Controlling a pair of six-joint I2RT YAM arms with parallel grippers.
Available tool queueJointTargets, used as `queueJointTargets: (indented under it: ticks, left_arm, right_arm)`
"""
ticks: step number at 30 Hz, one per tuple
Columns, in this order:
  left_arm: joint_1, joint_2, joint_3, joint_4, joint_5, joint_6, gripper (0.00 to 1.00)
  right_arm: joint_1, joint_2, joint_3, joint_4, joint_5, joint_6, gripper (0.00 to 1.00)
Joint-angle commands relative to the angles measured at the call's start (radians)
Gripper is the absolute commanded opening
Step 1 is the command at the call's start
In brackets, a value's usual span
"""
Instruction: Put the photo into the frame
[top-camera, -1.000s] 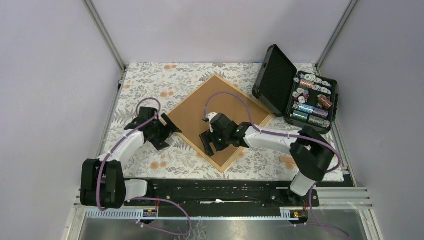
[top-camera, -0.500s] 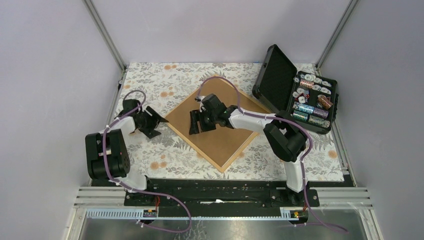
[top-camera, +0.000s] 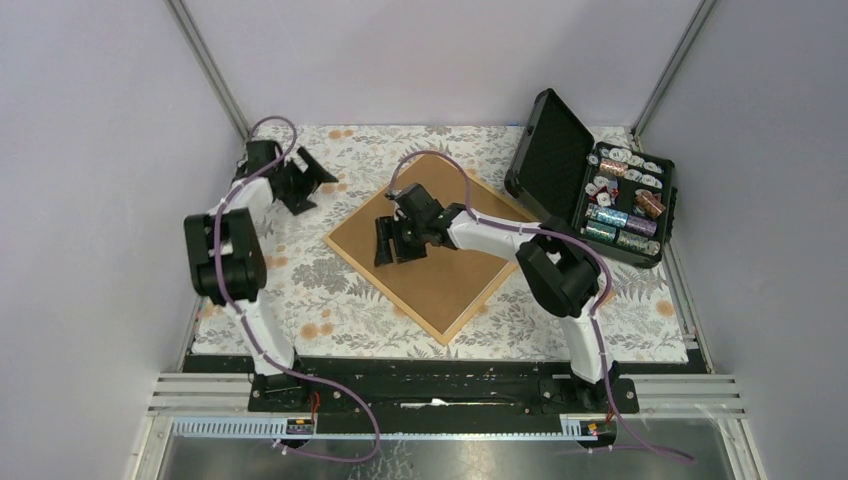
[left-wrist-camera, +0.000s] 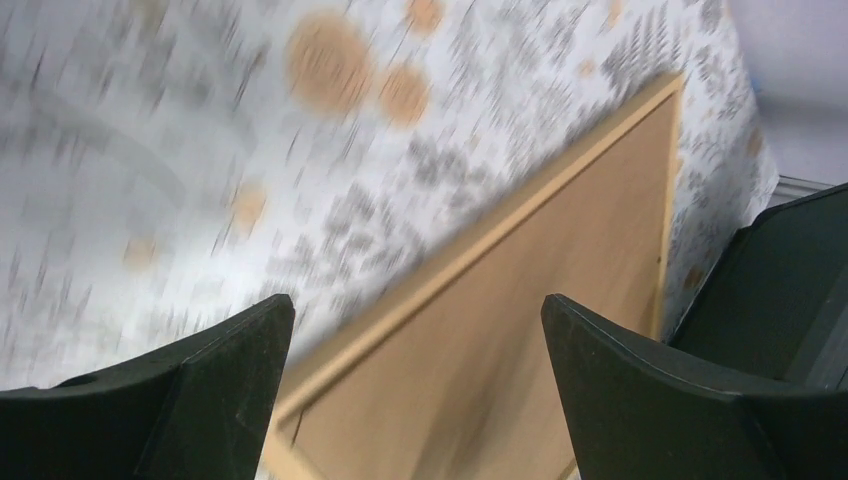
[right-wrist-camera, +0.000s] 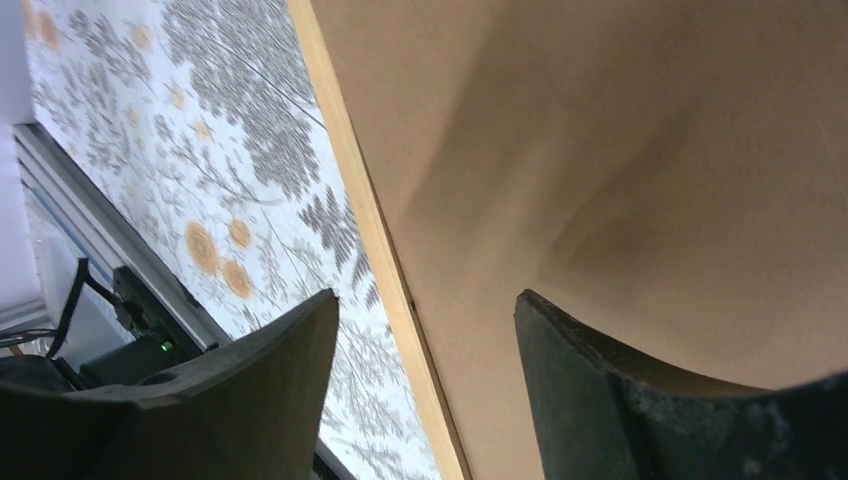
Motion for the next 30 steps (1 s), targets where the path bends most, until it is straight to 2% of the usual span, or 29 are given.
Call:
queueJointTargets:
  ticks: [1, 5, 9, 13, 17, 21, 30]
  left_arm:
    - [-0.033, 0.209, 0.252, -0.058, 0.074, 0.093, 0.99]
    - [-0.077, 0.334, 0.357, -0.059, 0.086, 0.125, 0.99]
    - [-0.096, 0.423, 0.428, -0.093, 0.144, 0.136, 0.99]
    - [-0.098, 0.401, 0.339, -0.025, 0.198, 0.087, 0.99]
    - [-0.098, 0.365, 0.266, -0.027, 0.238, 0.065, 0.99]
    - [-0.097, 0.291, 0.134, -0.02, 0.278, 0.051, 0.99]
    - [-0.056, 0.051, -0.256, 0.1, 0.367, 0.011, 0.99]
  right_arm:
    - [-0.022, -0.154, -0.055, -0.134, 0.041, -0.023, 0.75]
    - [-0.074, -0.362, -0.227, -0.241, 0.173, -0.065, 0.97]
    - [-0.152, -0.569, -0.455, -0.263, 0.253, -0.003, 1.0]
    - [-0.239, -0.696, -0.648, -0.205, 0.31, 0.107, 1.0]
    - [-0.26, -0.699, -0.719, -0.139, 0.333, 0.149, 1.0]
    - [-0.261, -0.669, -0.717, -0.121, 0.338, 0.148, 1.0]
    - [-0.262, -0.556, -0.682, 0.038, 0.22, 0.004, 1.0]
